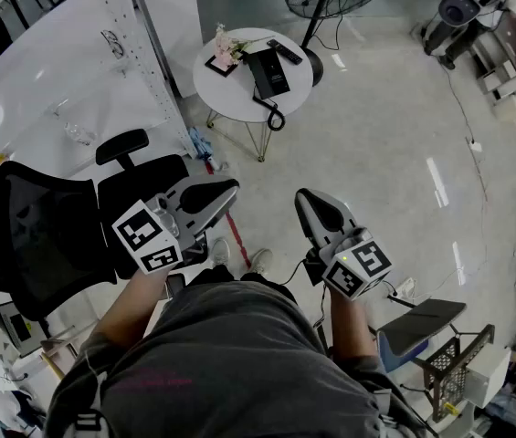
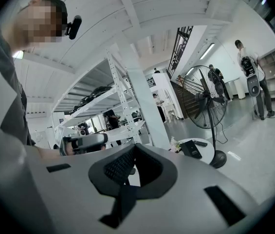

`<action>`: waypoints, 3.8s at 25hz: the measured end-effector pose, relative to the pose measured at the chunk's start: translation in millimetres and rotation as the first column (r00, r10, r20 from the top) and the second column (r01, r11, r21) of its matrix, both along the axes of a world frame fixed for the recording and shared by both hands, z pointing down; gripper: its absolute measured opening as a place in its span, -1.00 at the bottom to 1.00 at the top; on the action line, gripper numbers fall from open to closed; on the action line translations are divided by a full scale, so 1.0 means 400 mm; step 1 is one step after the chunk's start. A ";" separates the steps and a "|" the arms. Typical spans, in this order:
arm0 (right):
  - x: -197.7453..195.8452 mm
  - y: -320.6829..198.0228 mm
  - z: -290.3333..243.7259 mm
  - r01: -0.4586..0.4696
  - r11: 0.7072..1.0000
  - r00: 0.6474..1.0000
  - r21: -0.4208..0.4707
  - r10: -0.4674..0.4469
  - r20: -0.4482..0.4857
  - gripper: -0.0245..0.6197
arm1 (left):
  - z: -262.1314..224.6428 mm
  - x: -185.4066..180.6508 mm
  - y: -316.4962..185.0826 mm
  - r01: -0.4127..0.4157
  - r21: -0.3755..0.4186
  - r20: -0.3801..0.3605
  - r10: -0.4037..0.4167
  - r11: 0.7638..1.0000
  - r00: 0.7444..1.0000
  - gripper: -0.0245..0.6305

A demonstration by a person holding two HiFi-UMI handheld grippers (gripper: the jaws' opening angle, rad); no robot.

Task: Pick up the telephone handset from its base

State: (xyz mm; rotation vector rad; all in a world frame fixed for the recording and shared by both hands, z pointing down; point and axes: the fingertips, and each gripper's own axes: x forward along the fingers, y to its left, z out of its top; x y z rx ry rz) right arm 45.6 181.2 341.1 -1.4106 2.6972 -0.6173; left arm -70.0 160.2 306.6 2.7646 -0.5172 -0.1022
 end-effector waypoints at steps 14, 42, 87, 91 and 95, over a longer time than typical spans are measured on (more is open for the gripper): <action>0.090 0.006 0.002 0.002 1.000 1.000 0.010 -0.002 0.016 -0.87 | 0.008 0.090 0.018 0.013 0.007 0.002 -0.013 1.000 1.000 -0.88; 0.241 0.000 0.036 0.031 0.999 0.999 0.011 -0.032 0.034 -0.87 | 0.019 0.218 0.008 0.056 0.029 0.008 -0.056 0.998 0.998 -0.88; 0.069 -0.880 0.138 -0.053 0.988 0.998 -0.142 0.049 -0.027 -0.87 | 0.178 0.038 -0.921 -0.017 -0.135 -0.001 0.017 0.991 1.000 -0.88; 0.056 -0.921 0.148 -0.043 0.987 0.999 -0.152 0.038 -0.034 -0.87 | 0.199 0.023 -0.951 -0.002 -0.151 -0.001 0.001 0.988 1.000 -0.88; 0.045 -0.958 0.166 -0.031 0.986 0.999 -0.166 0.026 -0.032 -0.87 | 0.232 0.012 -0.971 0.018 -0.179 0.007 -0.017 0.984 1.000 -0.88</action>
